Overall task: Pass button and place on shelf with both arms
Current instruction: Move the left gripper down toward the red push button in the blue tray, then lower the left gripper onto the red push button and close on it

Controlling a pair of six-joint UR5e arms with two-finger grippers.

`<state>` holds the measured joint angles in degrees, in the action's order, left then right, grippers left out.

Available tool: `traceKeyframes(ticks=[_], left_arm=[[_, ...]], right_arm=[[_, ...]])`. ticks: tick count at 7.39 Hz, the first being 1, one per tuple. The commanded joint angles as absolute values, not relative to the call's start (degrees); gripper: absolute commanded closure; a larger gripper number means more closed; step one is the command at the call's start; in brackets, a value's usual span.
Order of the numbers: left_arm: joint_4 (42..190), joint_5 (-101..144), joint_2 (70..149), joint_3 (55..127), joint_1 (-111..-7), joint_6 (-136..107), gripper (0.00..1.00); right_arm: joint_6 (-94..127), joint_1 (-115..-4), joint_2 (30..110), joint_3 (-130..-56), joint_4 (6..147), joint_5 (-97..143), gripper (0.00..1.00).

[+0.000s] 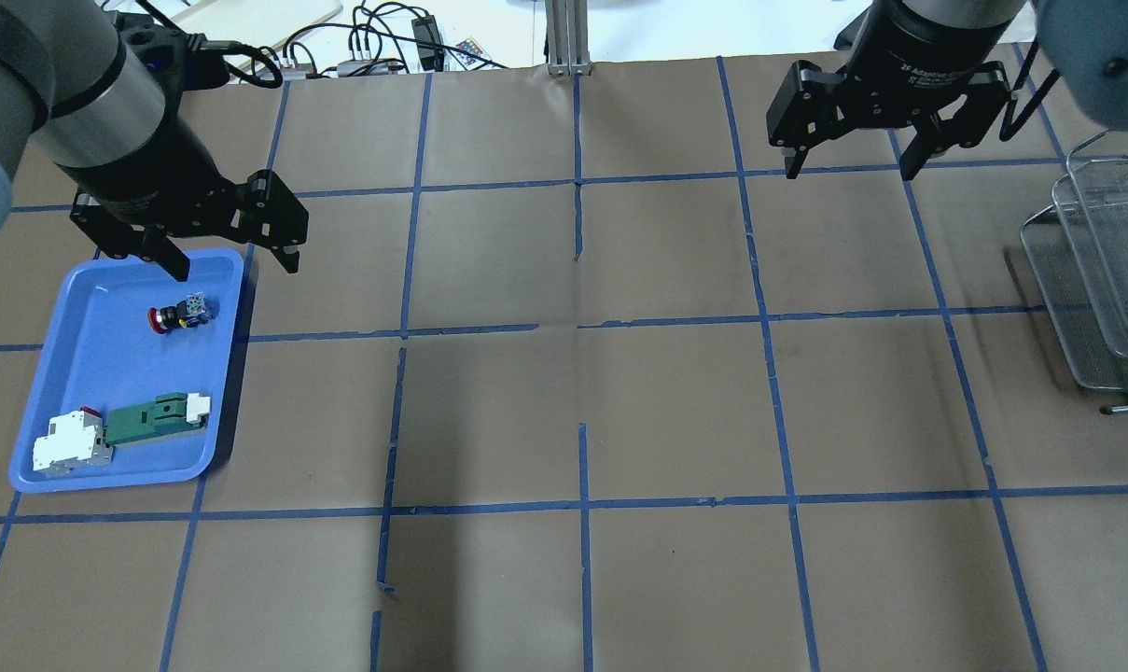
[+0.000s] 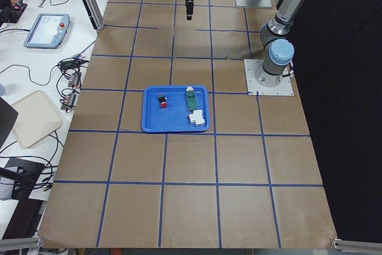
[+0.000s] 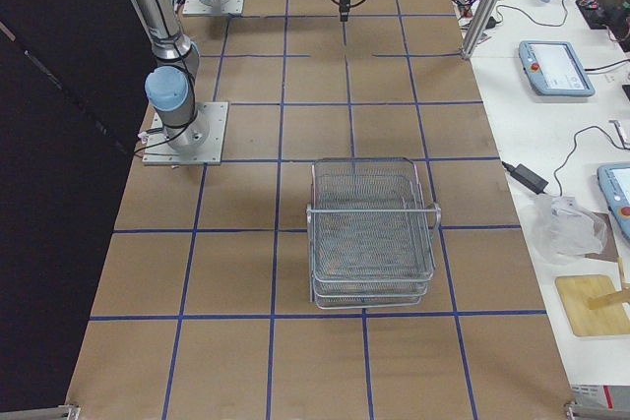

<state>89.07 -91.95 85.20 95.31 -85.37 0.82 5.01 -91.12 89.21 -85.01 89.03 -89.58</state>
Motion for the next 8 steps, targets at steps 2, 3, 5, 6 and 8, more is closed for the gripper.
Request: traceKeyframes(ticks=[2,3,5,6,8], left_arm=[[77.64,-91.93,91.03,100.18,-77.89,8.43,0.00],[73.78,-92.02,94.10,101.33,-76.39,10.44,0.00],[64.73,-91.85,100.17,103.44,-70.61,20.31,0.00],[61.99,-91.93,102.63,102.84,-68.49,31.01,0.00],[55.32,-91.85,106.50,103.01,-63.57,50.79,0.00]], right_arm=[[5.01,-91.06,89.21,-84.99,89.03,-89.56,0.00],[5.01,-91.05,89.21,-84.99,89.03,-89.56,0.00],[5.01,-91.14,89.21,-84.99,89.03,-89.56,0.00],[5.01,-91.06,89.21,-84.99,89.03,-89.56,0.00],[5.01,-91.06,89.21,-84.99,89.03,-89.56,0.00]])
